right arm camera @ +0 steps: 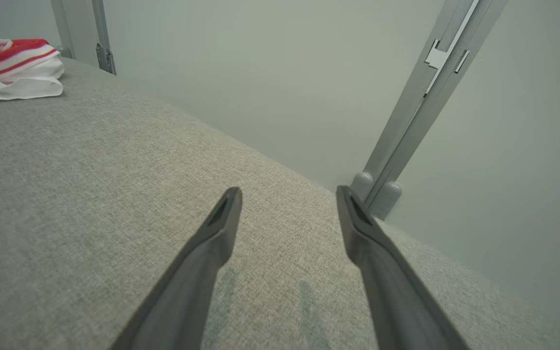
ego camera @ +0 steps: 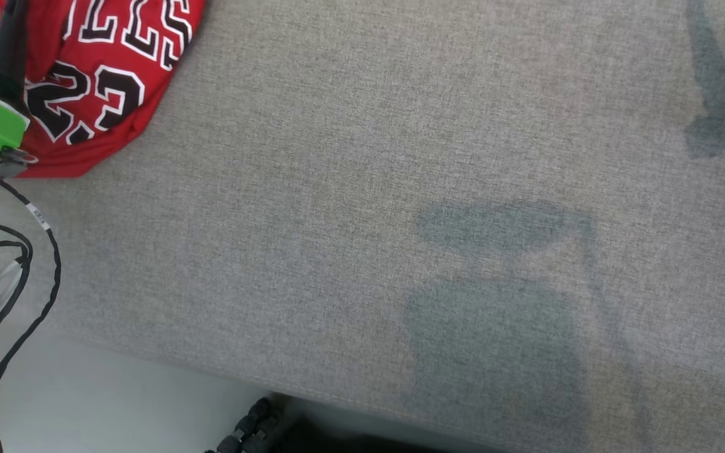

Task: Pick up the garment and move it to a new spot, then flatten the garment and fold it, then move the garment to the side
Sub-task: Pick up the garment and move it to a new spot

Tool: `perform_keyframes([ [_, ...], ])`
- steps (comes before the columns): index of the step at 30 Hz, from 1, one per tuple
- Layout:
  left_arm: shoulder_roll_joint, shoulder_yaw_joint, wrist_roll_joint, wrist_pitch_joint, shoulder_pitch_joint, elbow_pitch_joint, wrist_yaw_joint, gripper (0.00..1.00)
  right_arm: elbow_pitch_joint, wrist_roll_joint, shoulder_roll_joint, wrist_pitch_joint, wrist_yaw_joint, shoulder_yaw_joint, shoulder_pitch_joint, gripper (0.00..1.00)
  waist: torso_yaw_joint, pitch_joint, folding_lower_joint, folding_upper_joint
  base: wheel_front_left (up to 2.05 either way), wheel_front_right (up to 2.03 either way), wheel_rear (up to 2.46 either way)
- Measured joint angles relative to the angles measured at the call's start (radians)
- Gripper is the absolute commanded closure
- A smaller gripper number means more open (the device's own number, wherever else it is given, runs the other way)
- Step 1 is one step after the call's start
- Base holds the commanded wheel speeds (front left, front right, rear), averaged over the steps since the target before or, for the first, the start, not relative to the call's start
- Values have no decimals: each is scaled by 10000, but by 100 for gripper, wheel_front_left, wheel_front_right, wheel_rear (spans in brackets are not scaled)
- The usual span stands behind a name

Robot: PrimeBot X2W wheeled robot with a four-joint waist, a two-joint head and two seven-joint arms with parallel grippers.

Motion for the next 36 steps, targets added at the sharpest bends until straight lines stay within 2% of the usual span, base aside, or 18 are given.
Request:
perform_keyframes([
  [7,-284,-194,44,-194,-334,892,-88,0,-2,-12,-180,88,2,-33,-1,0,-44,459,0,0,0,0,0],
  [12,-290,-270,134,-245,-631,1565,-174,0,-36,-12,-238,148,0,-151,-4,0,-80,482,0,0,0,0,0],
  [13,-303,-288,182,-314,-657,1695,-219,19,-25,-13,-234,146,0,-150,-4,0,-82,466,0,0,0,0,0],
  [14,-324,-291,188,-328,-689,1831,-245,56,-21,-12,-232,146,0,-150,-3,0,-84,443,0,0,0,0,0],
  [15,-345,-299,190,-351,-724,1929,-249,88,-19,-13,-234,146,0,-153,-3,0,-86,417,0,0,0,0,0],
  [16,-510,-316,190,-564,-835,2222,-351,100,13,-12,-234,144,-2,-192,7,0,-76,295,0,0,0,0,0],
  [17,-658,-408,242,-957,-1068,2247,-487,100,155,-12,-203,58,-21,-201,39,0,-39,113,0,0,0,0,0],
  [21,-742,-1045,744,-1158,-1214,2105,-685,100,451,-4,38,-217,-63,-173,280,0,26,-242,-1,0,0,0,0],
  [31,-1068,-2510,1340,-1325,-1201,1488,-777,100,1124,157,805,-811,-192,199,895,0,44,-1284,-1,-1,0,0,0],
  [36,-1442,-3235,1411,-1262,-1110,1131,-779,100,1488,326,1197,-1093,-201,339,1271,0,-83,-1876,-2,0,0,0,0],
])
